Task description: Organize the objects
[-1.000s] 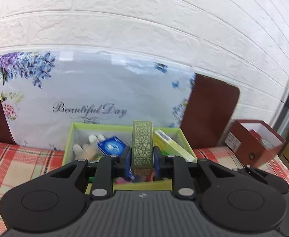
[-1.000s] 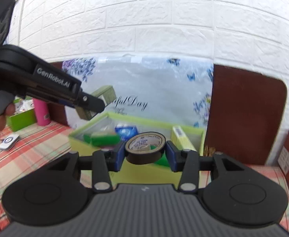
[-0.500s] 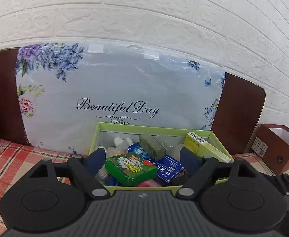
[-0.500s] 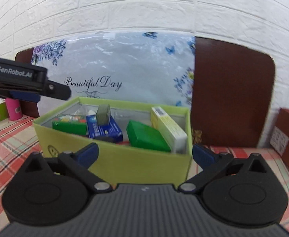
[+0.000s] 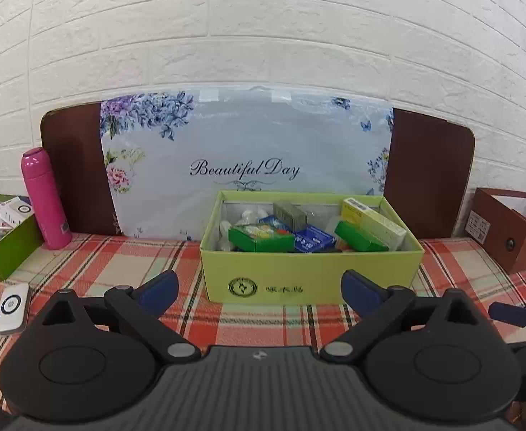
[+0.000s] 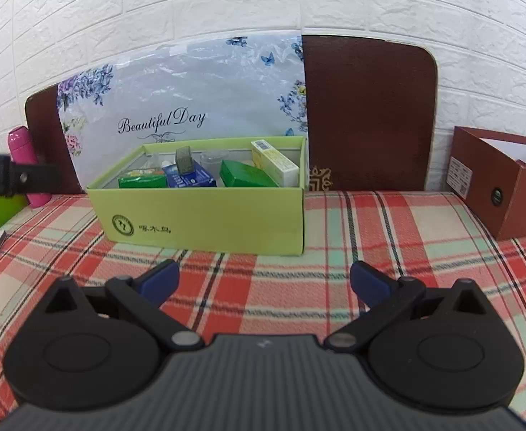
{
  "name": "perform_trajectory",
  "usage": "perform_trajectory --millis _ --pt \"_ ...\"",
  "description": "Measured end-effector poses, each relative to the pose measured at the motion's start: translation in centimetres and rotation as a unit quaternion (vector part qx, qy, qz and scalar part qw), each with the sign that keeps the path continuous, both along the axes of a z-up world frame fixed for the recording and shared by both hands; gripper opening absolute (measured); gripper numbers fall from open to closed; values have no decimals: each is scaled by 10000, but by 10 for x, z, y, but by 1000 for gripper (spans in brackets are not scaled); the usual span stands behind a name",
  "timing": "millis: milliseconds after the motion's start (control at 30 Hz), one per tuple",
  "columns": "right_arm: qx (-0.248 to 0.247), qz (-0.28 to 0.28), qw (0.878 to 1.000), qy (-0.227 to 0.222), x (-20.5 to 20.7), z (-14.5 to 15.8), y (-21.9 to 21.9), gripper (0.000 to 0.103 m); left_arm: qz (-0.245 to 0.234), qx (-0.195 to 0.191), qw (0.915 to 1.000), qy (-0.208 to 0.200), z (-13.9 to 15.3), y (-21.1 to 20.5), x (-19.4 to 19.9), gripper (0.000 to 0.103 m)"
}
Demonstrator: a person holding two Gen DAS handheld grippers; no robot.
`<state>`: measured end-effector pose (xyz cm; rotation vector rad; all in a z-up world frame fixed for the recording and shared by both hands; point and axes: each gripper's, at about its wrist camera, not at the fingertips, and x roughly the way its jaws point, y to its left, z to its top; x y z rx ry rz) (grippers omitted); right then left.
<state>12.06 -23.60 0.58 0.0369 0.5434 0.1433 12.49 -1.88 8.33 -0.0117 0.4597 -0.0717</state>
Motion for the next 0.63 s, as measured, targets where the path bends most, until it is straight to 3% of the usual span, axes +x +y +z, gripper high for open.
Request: perform_trajectory --millis 167,333,633 --pt "62 -122 9999 56 -24 1 -5 103 4 -71 9993 363 -9 1 -20 100" --pt "-18 -82 10000 -18 -45 5 -5 103 65 123 9988 468 -19 0 -34 100" --pt "4 -80 10000 -32 -58 8 0 103 10 53 9986 517 -23 1 -47 100"
